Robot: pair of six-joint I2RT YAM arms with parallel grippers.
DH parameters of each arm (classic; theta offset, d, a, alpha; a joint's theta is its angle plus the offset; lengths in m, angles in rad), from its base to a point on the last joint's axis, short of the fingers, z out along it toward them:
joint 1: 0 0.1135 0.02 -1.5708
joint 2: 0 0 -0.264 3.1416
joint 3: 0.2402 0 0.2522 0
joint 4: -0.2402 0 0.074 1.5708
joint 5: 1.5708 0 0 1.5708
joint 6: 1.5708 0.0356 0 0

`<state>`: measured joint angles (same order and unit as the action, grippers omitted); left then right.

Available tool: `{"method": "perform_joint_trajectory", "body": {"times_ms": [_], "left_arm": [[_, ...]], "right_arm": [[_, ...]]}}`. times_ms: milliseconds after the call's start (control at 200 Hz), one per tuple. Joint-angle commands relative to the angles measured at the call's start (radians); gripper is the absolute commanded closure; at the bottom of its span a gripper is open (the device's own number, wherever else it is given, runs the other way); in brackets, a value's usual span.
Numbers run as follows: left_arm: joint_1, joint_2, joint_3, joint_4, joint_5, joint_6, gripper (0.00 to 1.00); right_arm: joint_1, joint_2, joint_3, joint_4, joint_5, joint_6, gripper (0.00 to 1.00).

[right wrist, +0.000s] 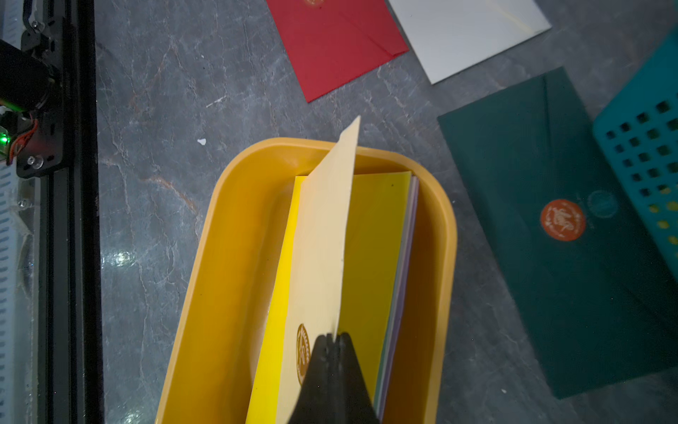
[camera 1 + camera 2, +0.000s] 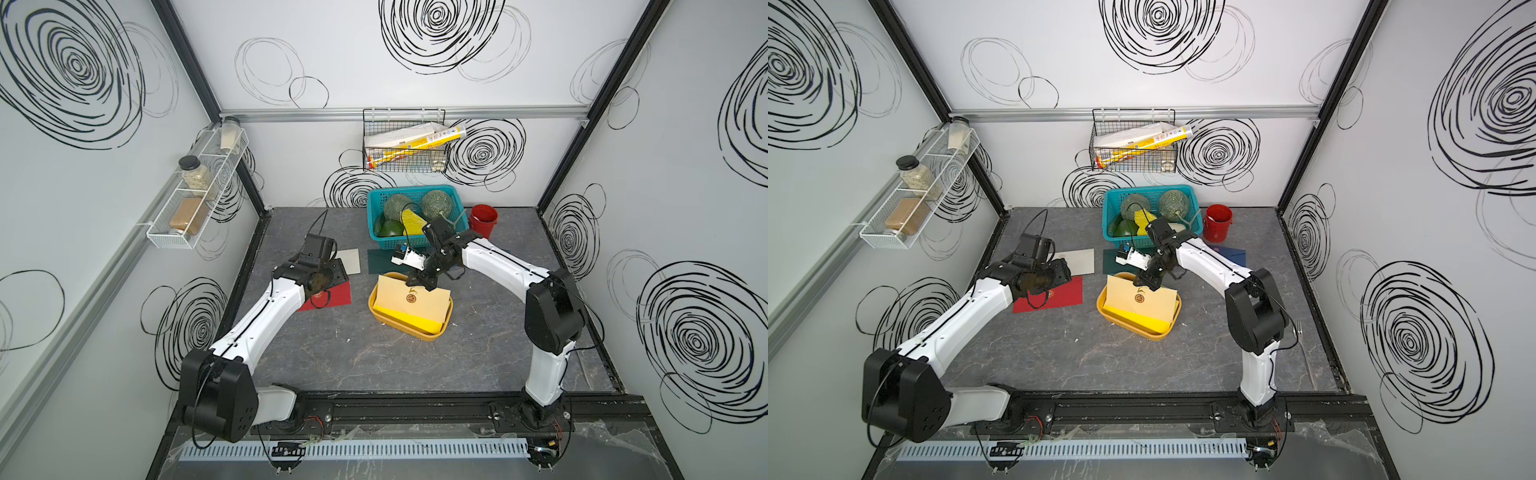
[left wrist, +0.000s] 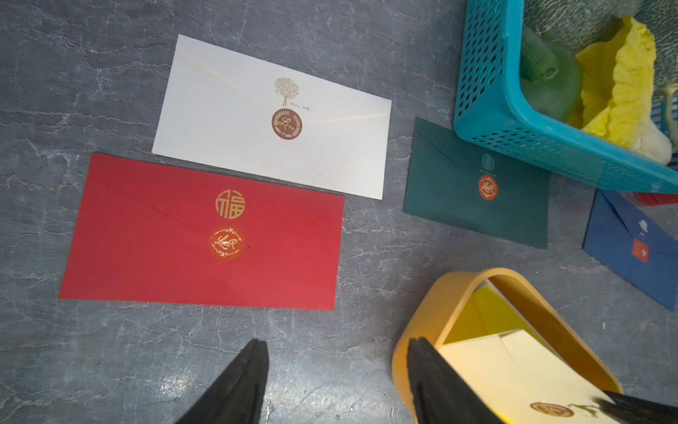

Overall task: Put the sealed envelopes into the storage box
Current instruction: Place the envelope in the storage box.

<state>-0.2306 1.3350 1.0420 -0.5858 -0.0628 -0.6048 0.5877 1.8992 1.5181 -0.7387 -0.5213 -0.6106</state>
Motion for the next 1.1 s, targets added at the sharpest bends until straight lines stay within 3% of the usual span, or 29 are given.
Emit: {"method": "perform_joint_trajectory", "body": {"times_ms": [0, 70, 210, 441, 766, 871, 931, 1096], "left_arm": [[0.008, 0.006, 0.007, 0.015, 0.017, 0.017, 0.32], [0.005, 0.01, 0.01, 0.015, 0.024, 0.02, 0.32], [-0.012, 0.015, 0.018, 0.014, 0.017, 0.029, 0.32], [-0.08, 0.051, 0.051, 0.006, -0.011, 0.019, 0.32], [-0.087, 0.062, 0.07, 0.005, -0.013, 0.02, 0.32], [-0.105, 0.092, 0.084, 0.028, -0.001, 0.044, 0.32], [-0.139, 0.135, 0.118, 0.018, -0.006, 0.075, 0.31], [-0.213, 0.195, 0.164, -0.017, -0.055, 0.076, 0.31]], "right_arm": [[0.003, -0.011, -0.033, 0.036, -0.022, 0.033, 0.96], [0.002, -0.015, -0.057, 0.058, -0.003, 0.049, 0.83], [0.001, -0.043, -0.084, 0.096, 0.055, 0.074, 0.72], [-0.031, -0.103, -0.062, 0.127, 0.014, 0.122, 0.83], [-0.042, -0.14, -0.158, 0.151, 0.043, 0.153, 0.91], [-0.042, -0.193, -0.208, 0.247, 0.063, 0.23, 0.77], [-0.043, -0.237, -0.243, 0.308, 0.061, 0.264, 0.61], [-0.043, -0.278, -0.268, 0.33, 0.079, 0.234, 0.51]]}}
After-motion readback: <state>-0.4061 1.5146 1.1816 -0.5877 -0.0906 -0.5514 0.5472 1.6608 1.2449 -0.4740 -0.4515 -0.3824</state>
